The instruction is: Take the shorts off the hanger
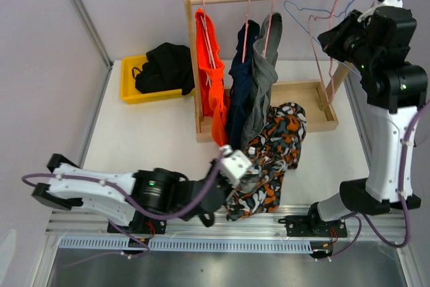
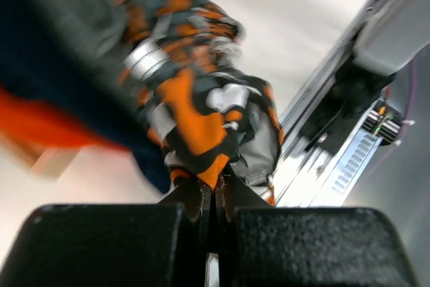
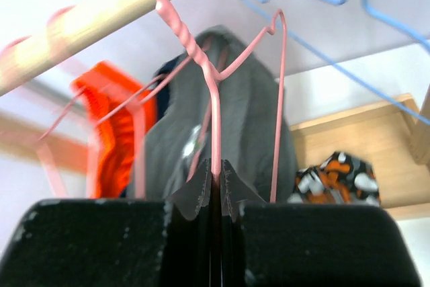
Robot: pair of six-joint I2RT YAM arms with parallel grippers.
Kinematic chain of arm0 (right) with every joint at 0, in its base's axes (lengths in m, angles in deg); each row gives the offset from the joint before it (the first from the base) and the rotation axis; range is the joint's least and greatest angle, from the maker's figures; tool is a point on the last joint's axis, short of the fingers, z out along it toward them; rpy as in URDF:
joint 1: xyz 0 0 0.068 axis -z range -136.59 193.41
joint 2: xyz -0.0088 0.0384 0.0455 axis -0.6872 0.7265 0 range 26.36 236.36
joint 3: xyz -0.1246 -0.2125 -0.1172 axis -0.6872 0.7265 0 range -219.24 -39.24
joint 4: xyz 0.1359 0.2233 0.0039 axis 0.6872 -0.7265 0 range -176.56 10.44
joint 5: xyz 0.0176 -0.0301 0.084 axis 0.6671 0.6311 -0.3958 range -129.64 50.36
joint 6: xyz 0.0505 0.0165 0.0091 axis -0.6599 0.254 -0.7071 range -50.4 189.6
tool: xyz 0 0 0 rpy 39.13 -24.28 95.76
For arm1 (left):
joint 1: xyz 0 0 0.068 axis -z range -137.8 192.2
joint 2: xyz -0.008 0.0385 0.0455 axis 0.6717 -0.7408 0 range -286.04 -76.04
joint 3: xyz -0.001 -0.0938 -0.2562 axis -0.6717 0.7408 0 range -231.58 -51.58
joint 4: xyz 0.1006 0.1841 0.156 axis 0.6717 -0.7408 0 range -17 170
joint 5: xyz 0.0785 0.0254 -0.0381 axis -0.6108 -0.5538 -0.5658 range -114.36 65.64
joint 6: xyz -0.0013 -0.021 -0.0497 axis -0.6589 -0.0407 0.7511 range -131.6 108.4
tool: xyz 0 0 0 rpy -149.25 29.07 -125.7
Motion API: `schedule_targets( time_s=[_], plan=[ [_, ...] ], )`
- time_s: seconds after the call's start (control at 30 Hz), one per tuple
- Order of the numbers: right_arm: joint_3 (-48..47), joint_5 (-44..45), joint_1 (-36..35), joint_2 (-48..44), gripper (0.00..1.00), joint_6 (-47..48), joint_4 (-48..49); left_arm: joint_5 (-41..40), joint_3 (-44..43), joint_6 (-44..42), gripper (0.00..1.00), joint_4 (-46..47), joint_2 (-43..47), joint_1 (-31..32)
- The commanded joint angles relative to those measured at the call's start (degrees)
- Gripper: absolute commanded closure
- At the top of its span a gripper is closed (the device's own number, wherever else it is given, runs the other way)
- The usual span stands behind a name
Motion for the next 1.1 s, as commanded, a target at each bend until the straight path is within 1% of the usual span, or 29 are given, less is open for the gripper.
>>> schedule_targets(
  time_s=[0.0, 0.03, 0.07, 0.1, 0.17, 0.27, 0.3, 0.37, 0.43, 0.47, 0.5, 0.53, 0.57, 0.6, 0.63, 0.67, 0.7, 0.73, 0.77, 0.83, 0.87, 0.9, 0.97, 1.0, 1.07],
  plan=[
    [0.9, -4.7, 4.5, 2.5, 1.0, -0.3, 6.2, -9.3, -0.4, 15.6, 1.0, -18.8, 8.6, 1.5],
    [1.7, -5.8, 5.1, 3.0, 1.0, -1.0, 8.4, -11.0, -0.7, 20.6, 1.0, -22.5, 9.2, 1.6],
    [3.1, -6.0, 5.5, 3.5, 1.0, -1.0, 9.5, -14.1, -1.5, 22.8, 1.0, -28.9, 9.7, 1.5],
    [3.4, -6.5, 6.2, 4.7, 1.0, -1.1, 10.4, -15.6, -2.6, 26.7, 1.0, -31.9, 10.6, 1.5],
    [3.7, -6.8, 6.6, 6.1, 1.0, -1.4, 11.7, -18.5, -5.3, 28.8, 1.0, -37.8, 11.4, 1.6],
    [4.3, -7.9, 7.0, 7.2, 1.0, -1.2, 11.3, -21.1, -8.6, 31.9, 1.0, -43.7, 13.4, 1.6],
    [5.4, -8.1, 7.0, 7.0, 1.0, -1.2, 11.7, -22.9, -9.9, 32.5, 1.0, -44.7, 13.8, 1.6],
    [11.3, -8.6, 7.0, 3.9, 1.0, -1.1, 13.1, -25.1, -12.0, 33.1, 1.0, -47.8, 14.8, 1.3],
    [15.9, -8.5, 7.1, -0.3, 1.0, -1.2, 15.5, -28.3, -15.8, 31.9, 1.0, -49.6, 15.1, -0.6],
    [20.5, -8.3, 7.2, -1.8, 1.0, -1.2, 16.2, -28.9, -16.7, 30.4, 1.0, -48.8, 15.8, -1.9],
    [22.8, -8.4, 7.4, -3.2, 1.0, -1.2, 17.2, -29.5, -18.0, 23.6, 1.0, -46.8, 16.4, -5.2],
    [24.7, -8.3, 7.5, -4.3, 1.0, -1.1, 17.7, -29.1, -18.1, 17.7, 1.0, -42.8, 17.4, -7.2],
    [27.8, -8.4, 7.7, -6.4, 0.99, -1.1, 17.9, -28.2, -17.7, 11.8, 1.0, -31.9, 20.0, -9.2],
    [29.3, -8.6, 7.9, -7.2, 0.94, -0.9, 18.0, -26.8, -17.1, 0.4, 1.0, -26.2, 21.5, -13.3],
    [31.4, -8.8, 8.1, -8.0, 0.83, -0.7, 18.0, -23.7, -14.3, -4.7, 1.0, -20.7, 22.9, -15.5],
    [32.2, -8.8, 8.4, -9.0, 0.49, -0.4, 17.9, -22.4, -13.6, -8.4, 1.0, -12.5, 24.0, -17.5],
    [33.0, -8.8, 8.6, -9.7, 0.31, 0.0, 17.6, -21.4, -13.1, -13.6, 1.0, -10.4, 24.5, -21.5],
    [34.6, -8.7, 8.9, -10.1, 0.19, 0.0, 17.4, -19.1, -13.5, -15.4, 1.0, -8.6, 24.0, -23.8],
    [35.2, -8.7, 9.3, -11.2, 0.01, 0.1, 17.2, -17.4, -14.0, -16.5, 1.0, -8.4, 23.1, -28.4],
    [37.2, -8.8, 9.7, -12.0, 0.01, 0.3, 17.3, -13.9, -15.0, -19.5, 1.0, -8.2, 19.9, -32.8],
    [37.7, -8.9, 9.8, -12.5, 0.01, 0.3, 17.3, -10.7, -15.6, -19.8, 1.0, -8.1, 18.8, -34.8],
    [38.2, -9.0, 10.1, -13.3, 0.01, 0.4, 17.5, -9.0, -15.7, -20.9, 1.0, -7.8, 18.0, -38.7],
    [39.2, -9.1, 10.3, -13.8, 0.0, 0.5, 17.5, -5.4, -16.4, -22.1, 1.0, -5.6, 16.4, -42.8],
    [39.6, -9.3, 10.4, -14.4, 0.01, 0.4, 17.7, -3.6, -16.7, -22.8, 1.0, -4.8, 16.3, -47.4],
    [40.5, -9.4, 10.4, -14.8, 0.01, 0.7, 17.7, 0.9, -18.3, -23.1, 1.0, -2.5, 15.8, -53.2]
  ],
)
